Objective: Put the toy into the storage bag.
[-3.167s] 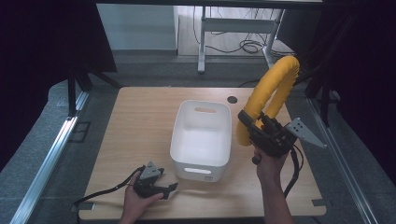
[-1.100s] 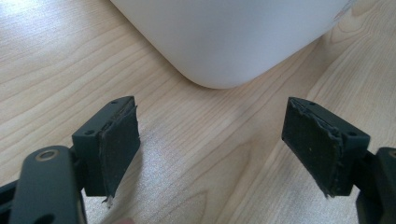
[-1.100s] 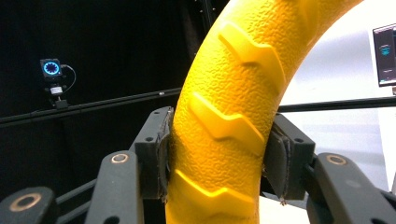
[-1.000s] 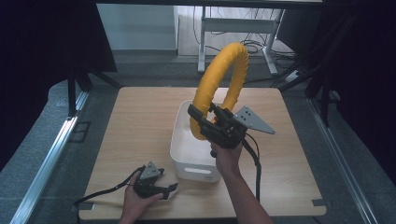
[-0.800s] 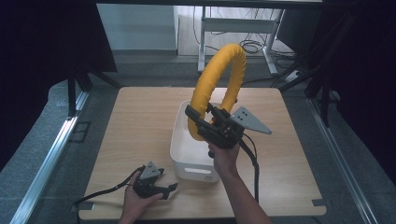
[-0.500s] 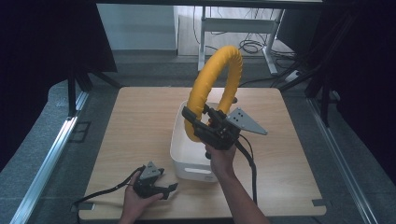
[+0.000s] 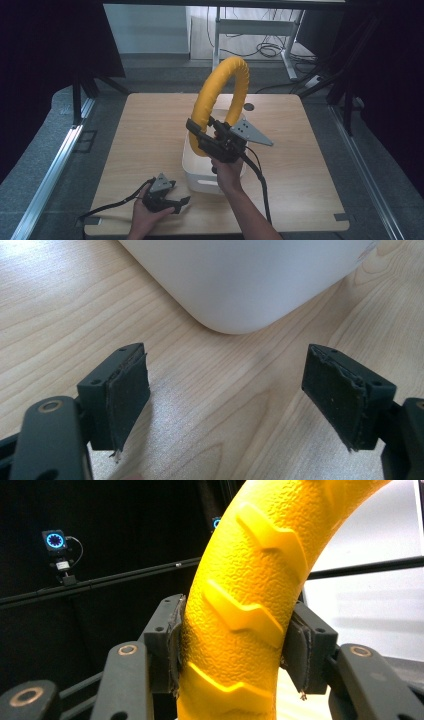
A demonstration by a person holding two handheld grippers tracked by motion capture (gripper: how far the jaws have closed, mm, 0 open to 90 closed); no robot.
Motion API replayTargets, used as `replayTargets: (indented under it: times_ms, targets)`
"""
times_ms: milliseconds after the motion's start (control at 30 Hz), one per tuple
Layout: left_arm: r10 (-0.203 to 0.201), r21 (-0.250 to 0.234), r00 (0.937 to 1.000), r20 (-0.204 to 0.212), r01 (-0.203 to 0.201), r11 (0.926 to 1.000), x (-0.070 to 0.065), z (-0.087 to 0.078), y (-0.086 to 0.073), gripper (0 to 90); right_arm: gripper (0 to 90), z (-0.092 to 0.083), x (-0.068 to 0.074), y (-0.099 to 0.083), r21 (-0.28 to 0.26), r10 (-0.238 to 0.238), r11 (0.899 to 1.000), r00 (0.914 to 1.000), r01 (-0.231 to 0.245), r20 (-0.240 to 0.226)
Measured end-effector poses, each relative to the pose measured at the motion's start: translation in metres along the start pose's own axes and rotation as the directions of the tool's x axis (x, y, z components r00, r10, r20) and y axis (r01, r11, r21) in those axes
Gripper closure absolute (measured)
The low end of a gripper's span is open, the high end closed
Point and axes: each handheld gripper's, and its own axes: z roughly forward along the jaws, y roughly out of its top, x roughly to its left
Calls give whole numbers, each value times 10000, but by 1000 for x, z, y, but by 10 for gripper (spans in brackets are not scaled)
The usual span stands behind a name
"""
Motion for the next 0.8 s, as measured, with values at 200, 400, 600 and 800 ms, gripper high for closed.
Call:
replayTargets:
  times_ms: [200, 400, 600, 800]
  targets:
    - [-31, -15, 10000, -23, 31, 10000, 0, 1, 0, 192, 479, -1, -4, -9, 120, 147, 9998, 9997, -149, 209]
    - [-56, -14, 10000, -8, 55, 10000, 0, 1, 0, 191, 479, -2, -3, -15, 228, 86, 9997, 9998, -90, 193]
    - [-67, -1, 10000, -13, 67, 10000, 0, 1, 0, 191, 479, 0, -1, -19, 167, 163, 9997, 9997, -166, 195]
    - [-17, 0, 10000, -33, 17, 10000, 0, 1, 0, 192, 479, -1, 3, -26, 51, 275, 9996, 9992, -276, 306]
